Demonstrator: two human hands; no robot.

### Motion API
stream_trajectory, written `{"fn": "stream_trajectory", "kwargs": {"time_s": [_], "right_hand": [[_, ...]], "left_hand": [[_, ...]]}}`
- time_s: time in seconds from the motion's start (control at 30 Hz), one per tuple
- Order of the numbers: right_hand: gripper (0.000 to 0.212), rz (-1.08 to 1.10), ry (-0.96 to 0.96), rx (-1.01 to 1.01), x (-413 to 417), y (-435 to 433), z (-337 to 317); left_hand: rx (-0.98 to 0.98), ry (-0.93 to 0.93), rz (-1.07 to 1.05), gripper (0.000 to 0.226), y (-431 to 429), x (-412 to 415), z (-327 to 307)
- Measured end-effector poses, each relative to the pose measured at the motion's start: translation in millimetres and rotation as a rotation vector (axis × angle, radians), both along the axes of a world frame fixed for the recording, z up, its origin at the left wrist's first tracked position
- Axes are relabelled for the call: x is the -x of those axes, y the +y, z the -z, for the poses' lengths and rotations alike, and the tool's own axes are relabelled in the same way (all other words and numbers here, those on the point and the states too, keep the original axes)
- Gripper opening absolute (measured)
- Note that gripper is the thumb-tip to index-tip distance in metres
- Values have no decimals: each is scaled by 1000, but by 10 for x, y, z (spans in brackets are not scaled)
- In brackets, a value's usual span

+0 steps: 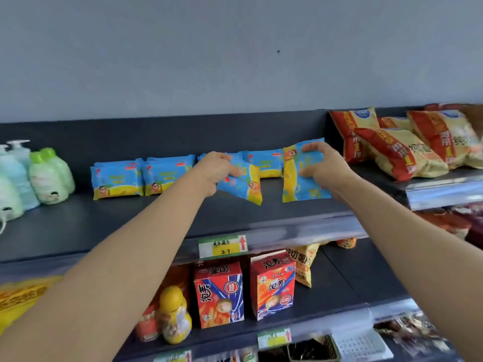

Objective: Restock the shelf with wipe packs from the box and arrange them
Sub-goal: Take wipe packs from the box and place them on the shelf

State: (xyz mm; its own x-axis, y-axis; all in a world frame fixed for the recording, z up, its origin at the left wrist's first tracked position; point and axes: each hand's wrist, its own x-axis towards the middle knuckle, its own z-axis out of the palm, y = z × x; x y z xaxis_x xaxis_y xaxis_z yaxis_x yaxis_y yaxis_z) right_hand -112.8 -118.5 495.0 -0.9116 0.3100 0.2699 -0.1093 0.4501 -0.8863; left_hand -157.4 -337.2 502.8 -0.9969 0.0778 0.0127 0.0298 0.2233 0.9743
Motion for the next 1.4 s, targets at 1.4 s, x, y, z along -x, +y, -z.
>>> {"fn": "stream_trajectory", "kwargs": {"time_s": [1.4], "right_hand": [[34,-93,75,-976,2225,-95,274]], "left_hand": [[710,205,138,43,-430,1380,77]]}}
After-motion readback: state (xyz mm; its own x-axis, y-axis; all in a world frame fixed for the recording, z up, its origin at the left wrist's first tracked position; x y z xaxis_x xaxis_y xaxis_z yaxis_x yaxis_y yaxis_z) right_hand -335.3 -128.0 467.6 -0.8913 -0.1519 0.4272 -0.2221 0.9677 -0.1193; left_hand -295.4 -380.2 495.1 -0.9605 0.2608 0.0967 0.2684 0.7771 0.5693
